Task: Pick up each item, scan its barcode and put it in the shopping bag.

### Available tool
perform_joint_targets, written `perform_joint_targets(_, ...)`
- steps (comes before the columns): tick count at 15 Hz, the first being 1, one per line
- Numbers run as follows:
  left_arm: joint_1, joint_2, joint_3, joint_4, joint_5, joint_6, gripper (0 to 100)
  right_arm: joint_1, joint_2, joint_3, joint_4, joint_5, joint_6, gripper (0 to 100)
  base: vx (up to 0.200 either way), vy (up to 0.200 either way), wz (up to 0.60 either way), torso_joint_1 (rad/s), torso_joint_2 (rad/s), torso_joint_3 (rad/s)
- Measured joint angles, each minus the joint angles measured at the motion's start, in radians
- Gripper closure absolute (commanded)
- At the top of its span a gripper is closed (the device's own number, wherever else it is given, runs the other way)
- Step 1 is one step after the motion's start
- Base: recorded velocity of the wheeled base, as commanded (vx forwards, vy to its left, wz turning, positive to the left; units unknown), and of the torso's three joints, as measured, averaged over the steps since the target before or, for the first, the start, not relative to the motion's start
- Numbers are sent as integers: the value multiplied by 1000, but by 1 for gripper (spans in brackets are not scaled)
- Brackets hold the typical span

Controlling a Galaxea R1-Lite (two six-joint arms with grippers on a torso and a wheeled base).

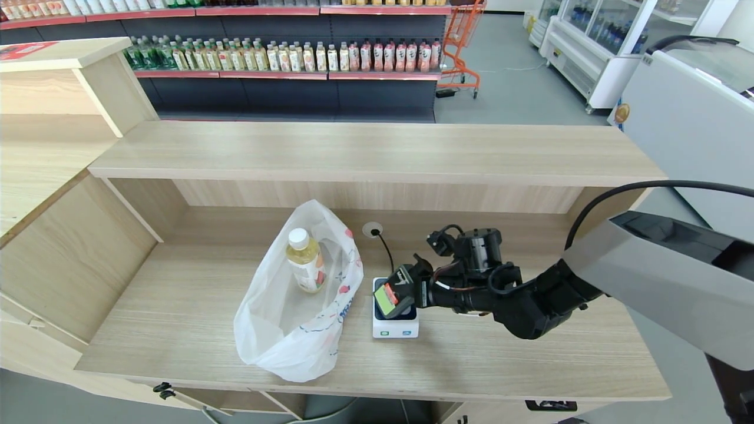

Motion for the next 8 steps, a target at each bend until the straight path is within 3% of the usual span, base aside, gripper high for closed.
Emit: perform_joint_targets(8,0,0,0,0,0,0,0,-16,-79,-37,19,-43,79,100,0,0,0,0,0,0)
